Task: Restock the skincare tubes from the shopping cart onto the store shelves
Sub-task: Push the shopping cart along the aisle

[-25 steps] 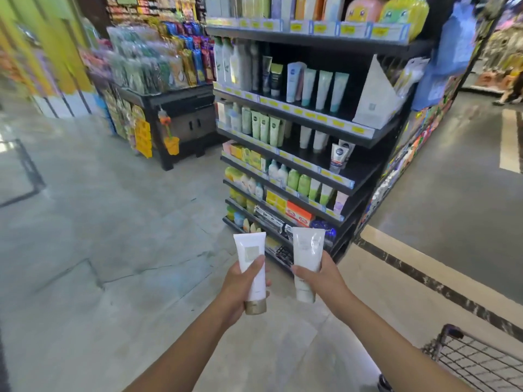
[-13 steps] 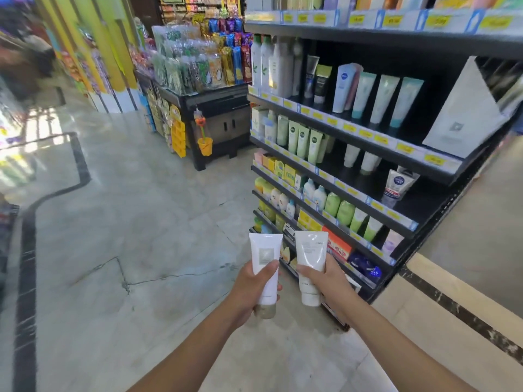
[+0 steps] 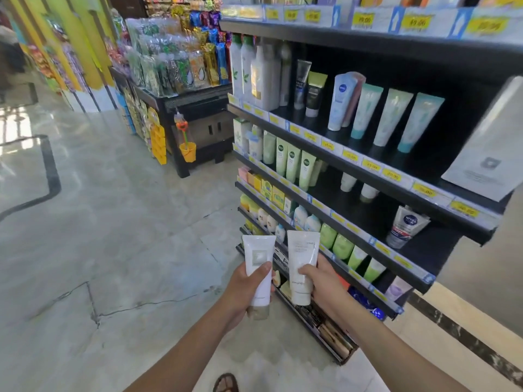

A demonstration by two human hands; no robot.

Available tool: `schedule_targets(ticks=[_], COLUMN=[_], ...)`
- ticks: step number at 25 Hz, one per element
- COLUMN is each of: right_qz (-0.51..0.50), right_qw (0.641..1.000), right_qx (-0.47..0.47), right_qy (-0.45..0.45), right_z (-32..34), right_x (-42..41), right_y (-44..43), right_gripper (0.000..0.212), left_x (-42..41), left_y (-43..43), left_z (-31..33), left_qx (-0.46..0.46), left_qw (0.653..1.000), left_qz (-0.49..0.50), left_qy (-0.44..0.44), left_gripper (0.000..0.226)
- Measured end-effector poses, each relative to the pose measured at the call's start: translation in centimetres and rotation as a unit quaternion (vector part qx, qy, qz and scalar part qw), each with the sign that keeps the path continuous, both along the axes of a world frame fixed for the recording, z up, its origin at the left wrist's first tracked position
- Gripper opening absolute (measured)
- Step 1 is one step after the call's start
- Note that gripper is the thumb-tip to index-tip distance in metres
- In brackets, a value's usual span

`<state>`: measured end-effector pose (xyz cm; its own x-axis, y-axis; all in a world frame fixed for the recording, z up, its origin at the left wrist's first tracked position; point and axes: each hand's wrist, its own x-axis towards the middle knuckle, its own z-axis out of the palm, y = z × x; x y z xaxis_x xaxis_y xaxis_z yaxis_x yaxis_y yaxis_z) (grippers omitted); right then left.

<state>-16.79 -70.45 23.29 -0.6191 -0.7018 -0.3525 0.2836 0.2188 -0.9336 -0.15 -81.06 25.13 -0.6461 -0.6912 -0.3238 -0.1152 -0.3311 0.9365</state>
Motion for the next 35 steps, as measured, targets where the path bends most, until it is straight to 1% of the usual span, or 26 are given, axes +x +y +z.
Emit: schedule_targets(ticks=[3, 6, 12, 16, 19, 23, 25, 29, 32, 35], right_qz=[-0.020, -0.066, -0.186, -0.241, -0.283, -0.263, -0.247, -0.222, -0.211, -0.228], right_qw=[1.000, 0.998, 0.982, 0.969, 0.951, 0.933, 0.926, 0.896, 0.883, 0.890], right_qx=[0.006, -0.005, -0.017, -0.004, 0.027, 0.061, 0.071, 0.114, 0.138, 0.127], right_qy=[-0.002, -0.019, -0.015, 0.053, 0.119, 0.236, 0.278, 0.368, 0.395, 0.374], right_z=[-0.5, -0.2, 0.0, 0.5, 1.6, 2.9, 3.3, 2.8, 1.8, 0.9], right_x=[-2.7, -4.9, -8.0, -9.2, -10.7, -12.9, -13.8, -16.1, -17.5, -19.2], right_y=[-2.5, -5.3, -10.7, -11.9, -12.9, -14.0, -14.3, -14.6, -14.8, -15.0], right_gripper=[0.041, 0.036, 0.034, 0.040, 0.038, 0.041, 0.041, 0.038, 0.039, 0.038], left_x=[-3.6, -6.9, -13.2, -16.1, -17.7, -19.3, -20.0, -21.4, -22.0, -22.9], left_y=[-4.2, -8.8, -17.5, -20.0, -21.7, -23.4, -24.0, -24.9, -25.0, -25.1], left_z=[-0.8, -1.2, -2.2, -2.7, -2.9, -3.2, -3.4, -3.6, -3.4, -3.9], left_qx=[0.004, 0.015, 0.015, 0.026, 0.024, 0.016, 0.021, 0.011, 0.015, 0.011], left_qw=[1.000, 0.998, 0.987, 0.980, 0.974, 0.971, 0.971, 0.969, 0.968, 0.967], left_qz=[-0.030, -0.061, -0.159, -0.196, -0.224, -0.238, -0.237, -0.247, -0.251, -0.253], left_qy=[0.002, 0.005, 0.000, 0.003, 0.011, 0.011, 0.010, 0.008, 0.010, 0.016], left_gripper=[0.021, 0.022, 0.030, 0.029, 0.037, 0.035, 0.035, 0.035, 0.030, 0.027])
